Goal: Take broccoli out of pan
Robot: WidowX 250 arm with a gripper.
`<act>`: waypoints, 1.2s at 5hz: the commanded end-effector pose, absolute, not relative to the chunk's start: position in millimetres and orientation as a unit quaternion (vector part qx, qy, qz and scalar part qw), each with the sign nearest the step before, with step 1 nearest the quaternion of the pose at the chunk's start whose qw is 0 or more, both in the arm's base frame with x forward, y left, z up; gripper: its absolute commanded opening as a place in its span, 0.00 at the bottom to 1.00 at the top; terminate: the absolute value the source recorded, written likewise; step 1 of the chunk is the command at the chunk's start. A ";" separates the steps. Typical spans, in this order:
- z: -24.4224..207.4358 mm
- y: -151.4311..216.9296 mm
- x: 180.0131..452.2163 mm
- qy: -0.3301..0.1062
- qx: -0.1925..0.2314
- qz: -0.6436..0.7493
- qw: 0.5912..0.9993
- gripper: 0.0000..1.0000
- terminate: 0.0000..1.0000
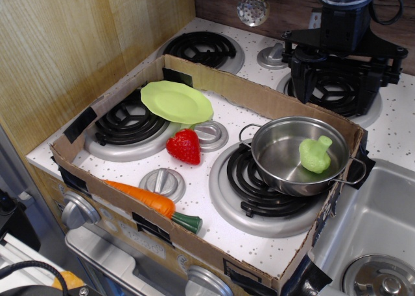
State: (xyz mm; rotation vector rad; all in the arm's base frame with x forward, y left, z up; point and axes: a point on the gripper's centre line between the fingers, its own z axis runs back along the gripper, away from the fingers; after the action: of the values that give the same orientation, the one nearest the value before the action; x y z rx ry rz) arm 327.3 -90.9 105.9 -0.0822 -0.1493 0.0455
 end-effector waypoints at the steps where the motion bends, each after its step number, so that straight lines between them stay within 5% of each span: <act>1: 115.4 -103.7 344.3 -0.124 -0.031 0.019 0.992 1.00 0.00; 3: 75.1 -95.3 335.5 -0.136 -0.007 0.019 0.991 1.00 0.00; 6: 62.0 -88.4 327.9 -0.093 0.051 0.032 0.994 1.00 0.00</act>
State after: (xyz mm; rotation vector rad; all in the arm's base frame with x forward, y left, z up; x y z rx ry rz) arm 324.8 -87.5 50.9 0.1083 -0.1590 0.0673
